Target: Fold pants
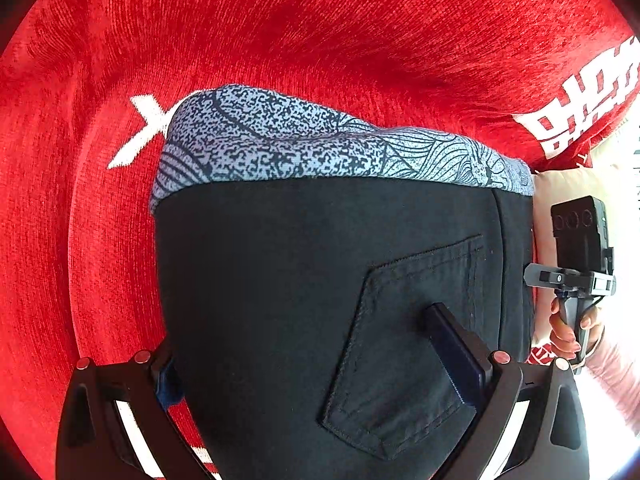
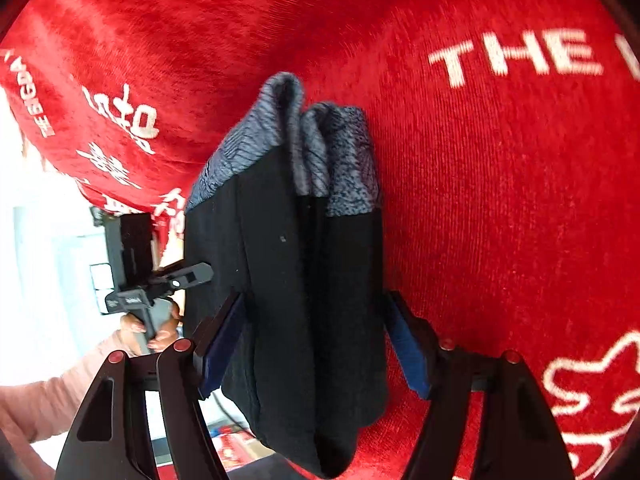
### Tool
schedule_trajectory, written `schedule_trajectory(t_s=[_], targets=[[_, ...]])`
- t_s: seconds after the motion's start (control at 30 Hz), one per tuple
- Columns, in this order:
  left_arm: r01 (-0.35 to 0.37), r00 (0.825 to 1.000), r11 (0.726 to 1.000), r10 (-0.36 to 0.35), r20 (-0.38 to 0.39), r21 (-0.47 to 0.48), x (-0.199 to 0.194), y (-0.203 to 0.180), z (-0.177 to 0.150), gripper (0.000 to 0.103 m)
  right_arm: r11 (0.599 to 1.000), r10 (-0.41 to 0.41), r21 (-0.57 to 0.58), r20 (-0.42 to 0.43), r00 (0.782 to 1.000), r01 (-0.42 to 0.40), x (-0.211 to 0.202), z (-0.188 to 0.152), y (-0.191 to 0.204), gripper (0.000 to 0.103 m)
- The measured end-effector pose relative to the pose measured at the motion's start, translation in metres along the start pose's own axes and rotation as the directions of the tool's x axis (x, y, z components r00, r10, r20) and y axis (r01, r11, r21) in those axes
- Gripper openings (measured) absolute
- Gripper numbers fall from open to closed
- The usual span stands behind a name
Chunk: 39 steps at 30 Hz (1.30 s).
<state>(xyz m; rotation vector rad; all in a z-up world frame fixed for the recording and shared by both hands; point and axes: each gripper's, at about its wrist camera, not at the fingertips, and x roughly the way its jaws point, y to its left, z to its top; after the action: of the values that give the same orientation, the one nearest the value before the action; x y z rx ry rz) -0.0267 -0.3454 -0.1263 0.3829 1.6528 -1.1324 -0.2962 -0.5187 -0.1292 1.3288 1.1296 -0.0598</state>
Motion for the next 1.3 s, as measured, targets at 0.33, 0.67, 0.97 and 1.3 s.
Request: schedule_trajectory(t_s=[0.33, 0.67, 0.97, 1.3], targets=[[-0.073, 0.993, 0.997, 0.072, 0.090, 0.002, -0.017, -0.020, -0.010, 0.079, 0.999, 0.013, 0.051, 0.054, 0.998, -0.015, -0.006, -0.009, 0.013, 0.044], [-0.053, 0.991, 0.999, 0.054, 0.122, -0.007, -0.053, -0.025, -0.028, 0.063, 0.999, 0.013, 0.036, 0.064, 0.998, -0.015, -0.020, -0.025, 0.041, 0.040], [-0.060, 0.986, 0.998, 0.062, 0.152, -0.016, -0.087, -0.049, -0.068, 0.063, 0.999, 0.040, 0.015, 0.056, 0.998, -0.041, -0.044, -0.060, 0.061, 0.040], [-0.066, 0.987, 0.997, 0.072, 0.142, -0.042, -0.080, -0.053, -0.119, 0.063, 1.000, 0.010, 0.021, 0.033, 0.999, -0.011, -0.040, -0.109, 0.060, 0.040]])
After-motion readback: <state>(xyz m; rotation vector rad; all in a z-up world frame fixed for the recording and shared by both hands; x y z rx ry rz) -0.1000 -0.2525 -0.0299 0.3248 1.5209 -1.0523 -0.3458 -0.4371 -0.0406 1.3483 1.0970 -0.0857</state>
